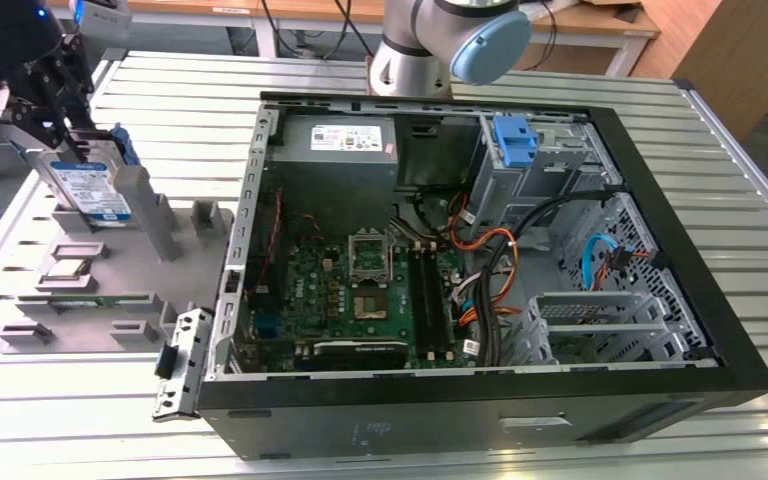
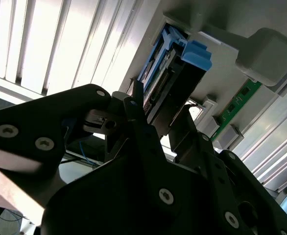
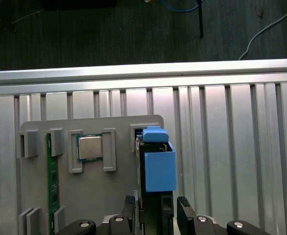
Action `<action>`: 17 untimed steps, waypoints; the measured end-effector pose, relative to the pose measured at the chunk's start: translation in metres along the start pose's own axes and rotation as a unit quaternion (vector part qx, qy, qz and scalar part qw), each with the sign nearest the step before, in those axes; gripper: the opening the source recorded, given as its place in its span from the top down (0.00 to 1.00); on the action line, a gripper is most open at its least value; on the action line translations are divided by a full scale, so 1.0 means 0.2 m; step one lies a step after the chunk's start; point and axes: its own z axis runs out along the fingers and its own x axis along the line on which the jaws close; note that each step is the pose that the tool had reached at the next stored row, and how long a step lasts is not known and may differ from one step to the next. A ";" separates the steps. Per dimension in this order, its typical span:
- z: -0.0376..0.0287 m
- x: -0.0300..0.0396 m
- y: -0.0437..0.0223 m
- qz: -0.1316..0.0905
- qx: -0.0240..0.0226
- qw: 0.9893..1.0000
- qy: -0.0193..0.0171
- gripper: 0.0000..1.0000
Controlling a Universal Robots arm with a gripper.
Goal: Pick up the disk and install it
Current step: 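Pick up the disk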
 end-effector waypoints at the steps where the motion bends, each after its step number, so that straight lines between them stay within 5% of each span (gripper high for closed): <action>1: 0.000 0.000 0.000 0.000 0.000 1.000 0.000 0.54; 17: -0.005 0.001 0.000 0.000 0.000 1.000 0.000 0.54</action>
